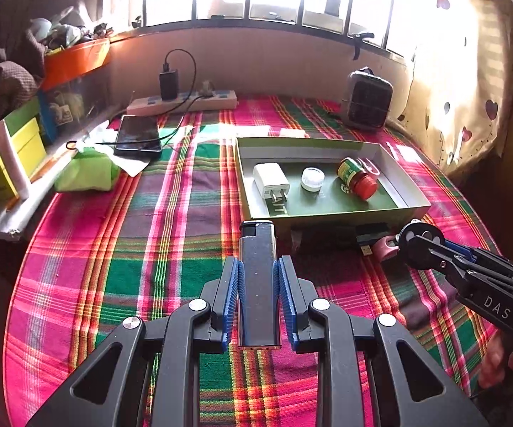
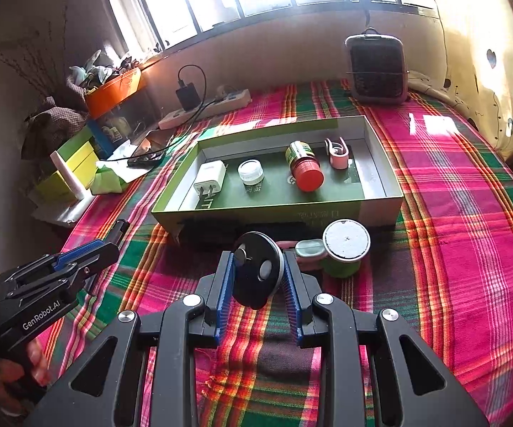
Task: Organize rigid objects
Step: 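Lift and carry the black bar with the left gripper while the right carries the disc over the tray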
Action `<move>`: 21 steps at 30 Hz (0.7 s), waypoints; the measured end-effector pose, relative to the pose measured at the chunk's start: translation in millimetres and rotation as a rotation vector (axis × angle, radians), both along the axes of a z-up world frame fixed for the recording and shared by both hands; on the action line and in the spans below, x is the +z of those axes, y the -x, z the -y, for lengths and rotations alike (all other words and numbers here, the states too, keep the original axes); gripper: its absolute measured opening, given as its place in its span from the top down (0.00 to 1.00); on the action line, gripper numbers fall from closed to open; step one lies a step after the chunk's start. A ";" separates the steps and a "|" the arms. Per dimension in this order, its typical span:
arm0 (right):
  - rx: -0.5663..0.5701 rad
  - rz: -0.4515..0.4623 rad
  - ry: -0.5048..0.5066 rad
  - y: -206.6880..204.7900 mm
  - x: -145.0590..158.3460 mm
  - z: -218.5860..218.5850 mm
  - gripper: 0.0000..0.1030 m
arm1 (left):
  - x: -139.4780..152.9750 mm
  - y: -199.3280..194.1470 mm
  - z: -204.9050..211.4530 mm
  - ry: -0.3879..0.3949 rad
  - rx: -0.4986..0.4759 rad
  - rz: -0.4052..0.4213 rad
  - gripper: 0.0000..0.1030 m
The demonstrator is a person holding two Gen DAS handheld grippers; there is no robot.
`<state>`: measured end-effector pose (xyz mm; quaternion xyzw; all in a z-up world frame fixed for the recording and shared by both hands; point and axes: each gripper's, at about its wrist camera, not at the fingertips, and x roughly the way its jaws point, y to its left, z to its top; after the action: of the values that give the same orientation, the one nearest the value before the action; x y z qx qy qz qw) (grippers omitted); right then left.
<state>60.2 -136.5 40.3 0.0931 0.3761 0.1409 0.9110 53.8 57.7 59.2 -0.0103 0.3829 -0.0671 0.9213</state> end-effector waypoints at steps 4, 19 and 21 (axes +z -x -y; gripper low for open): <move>-0.007 0.012 0.001 -5.9 8.8 5.9 0.73 | 10.7 -8.1 3.9 0.030 -0.018 0.012 0.79; -0.036 0.004 0.015 -45.0 21.3 31.9 0.73 | 17.2 -55.8 23.3 0.073 -0.056 -0.007 0.79; -0.041 0.001 0.020 -52.5 21.4 34.6 0.73 | 16.5 -63.2 24.9 0.082 -0.060 -0.009 0.79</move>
<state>112.7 -171.0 61.7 0.0915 0.3751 0.1183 0.9148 117.0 32.8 75.7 -0.0368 0.3843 -0.1100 0.9159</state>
